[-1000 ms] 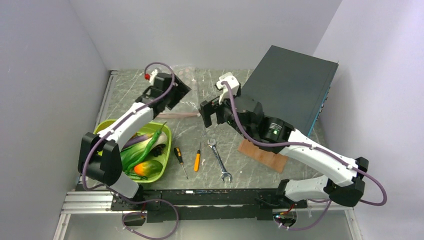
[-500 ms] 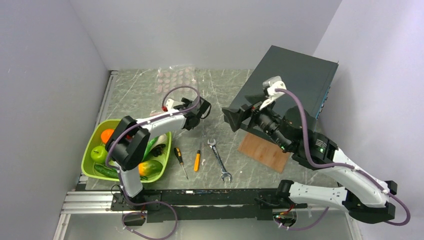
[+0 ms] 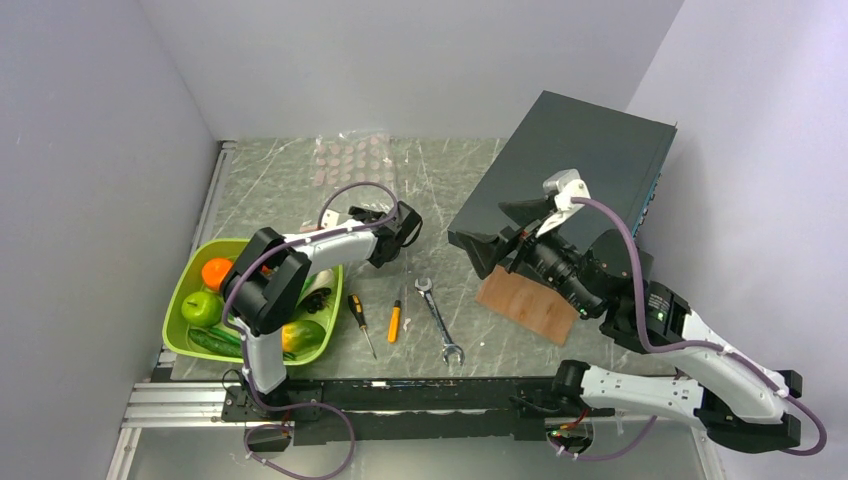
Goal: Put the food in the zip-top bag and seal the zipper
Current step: Pick up the zipper food storage bag at the center of the board.
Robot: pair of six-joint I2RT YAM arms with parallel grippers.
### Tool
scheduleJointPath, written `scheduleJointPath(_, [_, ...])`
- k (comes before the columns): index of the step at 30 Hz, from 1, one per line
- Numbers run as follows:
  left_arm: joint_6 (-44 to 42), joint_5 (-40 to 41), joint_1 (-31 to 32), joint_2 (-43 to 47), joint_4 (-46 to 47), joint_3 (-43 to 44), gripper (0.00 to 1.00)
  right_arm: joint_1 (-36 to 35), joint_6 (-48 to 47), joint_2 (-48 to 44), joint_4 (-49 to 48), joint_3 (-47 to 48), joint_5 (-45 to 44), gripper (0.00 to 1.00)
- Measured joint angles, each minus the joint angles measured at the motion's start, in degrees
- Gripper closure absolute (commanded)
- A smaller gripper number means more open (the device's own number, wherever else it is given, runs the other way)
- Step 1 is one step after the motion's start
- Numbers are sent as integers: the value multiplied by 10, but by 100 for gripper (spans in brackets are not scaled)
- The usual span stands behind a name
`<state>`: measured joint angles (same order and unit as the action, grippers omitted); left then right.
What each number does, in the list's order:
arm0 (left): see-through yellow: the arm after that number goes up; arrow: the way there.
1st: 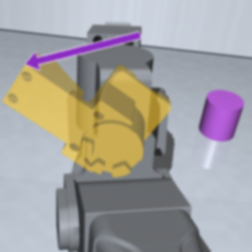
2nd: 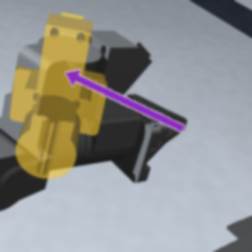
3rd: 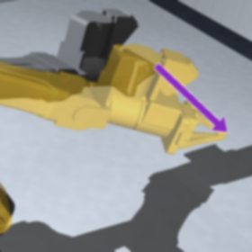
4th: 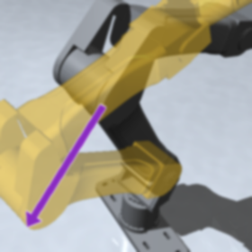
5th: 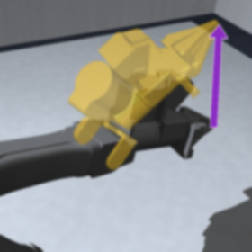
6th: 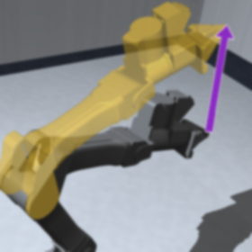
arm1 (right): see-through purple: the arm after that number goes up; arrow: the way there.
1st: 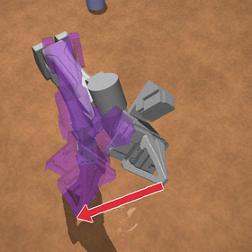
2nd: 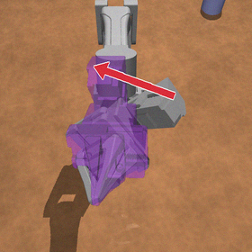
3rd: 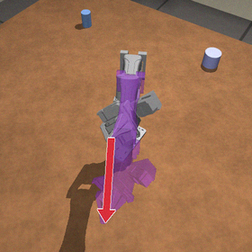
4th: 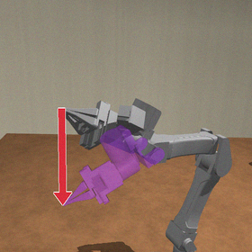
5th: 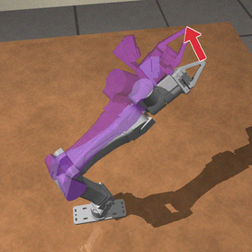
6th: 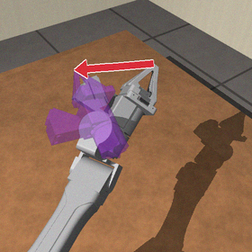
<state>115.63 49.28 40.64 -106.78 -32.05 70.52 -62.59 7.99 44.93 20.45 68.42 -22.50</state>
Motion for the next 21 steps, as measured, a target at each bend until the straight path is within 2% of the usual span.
scheduleJointPath(3, [16, 15, 0, -3, -6, 0, 32, -9, -4, -10, -2, -2, -7, 0])
scheduleJointPath(7, [8, 32, -5, -3, 8, -4, 37, -18, -9, -19, -9, -4, -14, 0])
scheduleJointPath(11, [-8, 31, -14, -6, 44, -22, 35, -21, -12, -21, -12, -5, -16, 1])
scheduleJointPath(21, [-43, 30, -36, -28, 88, -24, 46, -24, -19, -19, -13, -7, -26, 1])
